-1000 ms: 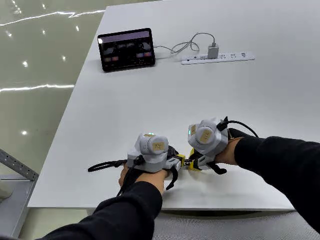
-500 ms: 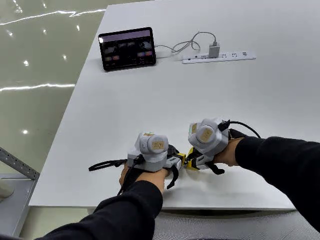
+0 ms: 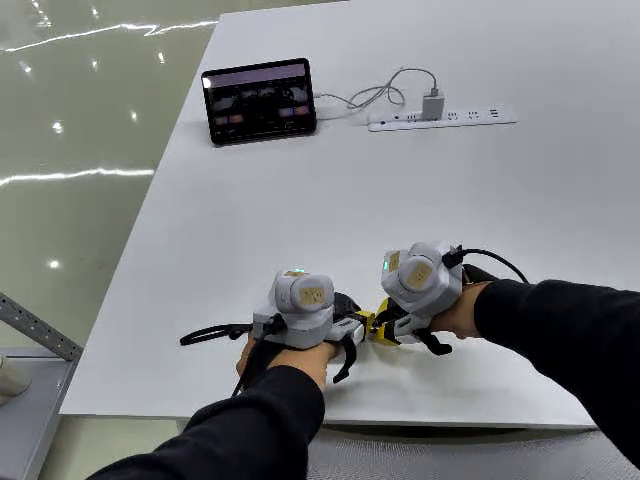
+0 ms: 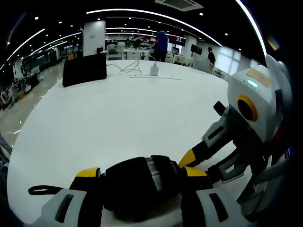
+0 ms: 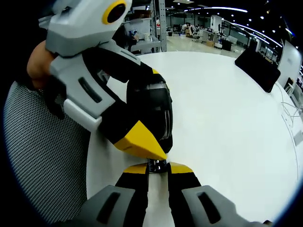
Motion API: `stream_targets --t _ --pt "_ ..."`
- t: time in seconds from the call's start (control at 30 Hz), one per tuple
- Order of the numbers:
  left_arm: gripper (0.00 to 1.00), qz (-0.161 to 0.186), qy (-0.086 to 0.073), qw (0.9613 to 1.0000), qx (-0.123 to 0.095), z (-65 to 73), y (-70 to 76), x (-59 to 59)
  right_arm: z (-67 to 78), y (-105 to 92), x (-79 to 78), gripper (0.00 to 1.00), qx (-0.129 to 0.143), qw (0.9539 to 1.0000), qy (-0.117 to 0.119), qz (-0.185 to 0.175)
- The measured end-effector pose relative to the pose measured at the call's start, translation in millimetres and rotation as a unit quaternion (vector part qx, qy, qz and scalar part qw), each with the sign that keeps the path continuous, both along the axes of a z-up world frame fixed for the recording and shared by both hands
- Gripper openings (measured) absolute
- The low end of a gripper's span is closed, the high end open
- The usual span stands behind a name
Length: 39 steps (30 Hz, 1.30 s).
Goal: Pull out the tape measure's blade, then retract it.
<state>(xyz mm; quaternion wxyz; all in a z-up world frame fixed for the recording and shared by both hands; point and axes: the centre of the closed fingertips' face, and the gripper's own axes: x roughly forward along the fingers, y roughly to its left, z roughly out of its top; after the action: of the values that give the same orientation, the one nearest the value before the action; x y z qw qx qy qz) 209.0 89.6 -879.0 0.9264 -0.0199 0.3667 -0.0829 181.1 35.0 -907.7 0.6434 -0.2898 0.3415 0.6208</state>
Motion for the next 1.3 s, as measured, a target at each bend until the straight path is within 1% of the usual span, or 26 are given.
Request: stream_targets --t 0.13,0.2,0.3,0.4,0.57,0.6,0.63,0.67,0.83,0.93,1.07,1.1,1.3 --pt "0.63 0.0 0.0 1.0 -0.002 0.1 0.0 0.1 -0.6 2.3 0.7 0.11 0.001 1.0 -0.001 -0.002" --pt "0.63 0.0 0.0 1.0 -0.002 0.2 0.2 -0.1 -1.2 4.2 0.7 0.11 -0.002 1.0 -0.006 0.005" --pt "0.63 -0.002 -0.002 1.0 -0.006 1.2 0.4 0.5 -1.5 6.7 0.1 0.11 -0.002 0.9999 -0.006 0.008" --pt "0.64 -0.002 -0.002 1.0 -0.005 0.4 0.4 0.4 -1.1 6.5 0.3 0.11 0.003 1.0 -0.003 0.007" --pt "0.64 -0.003 -0.002 1.0 -0.005 0.7 -0.2 0.0 -1.1 5.5 -0.3 0.12 0.007 0.9999 -0.007 0.004" --pt "0.64 -0.003 -0.002 1.0 -0.005 0.7 -0.2 0.3 -0.3 5.4 -1.0 0.12 0.015 0.9997 -0.017 0.013" --pt "0.64 -0.003 -0.003 1.0 -0.005 0.5 -0.2 0.5 -0.2 4.7 -1.5 0.12 0.019 0.9995 -0.019 0.015" --pt "0.64 -0.002 -0.003 1.0 -0.005 0.6 0.0 0.7 -1.0 2.6 -1.9 0.12 0.017 0.9996 -0.019 0.014" --pt "0.64 -0.001 -0.004 1.0 -0.005 0.6 -0.1 1.1 -0.9 0.3 -1.6 0.11 0.024 0.999 -0.034 0.018" --pt "0.64 -0.001 -0.003 1.0 -0.005 1.3 -0.3 0.8 -0.2 1.8 -0.2 0.11 0.023 0.9991 -0.031 0.015" --pt "0.64 -0.001 -0.003 1.0 -0.006 0.5 0.2 0.8 0.1 4.5 -0.5 0.1 0.02 0.9995 -0.022 0.01" --pt "0.64 0.0 -0.003 1.0 -0.006 0.8 0.0 0.6 0.4 5.4 -0.4 0.1 0.019 0.9997 -0.016 0.006" --pt "0.64 0.0 -0.002 1.0 -0.007 1.1 -0.4 0.6 -0.3 5.3 -0.2 0.1 0.017 0.9995 -0.021 0.014"
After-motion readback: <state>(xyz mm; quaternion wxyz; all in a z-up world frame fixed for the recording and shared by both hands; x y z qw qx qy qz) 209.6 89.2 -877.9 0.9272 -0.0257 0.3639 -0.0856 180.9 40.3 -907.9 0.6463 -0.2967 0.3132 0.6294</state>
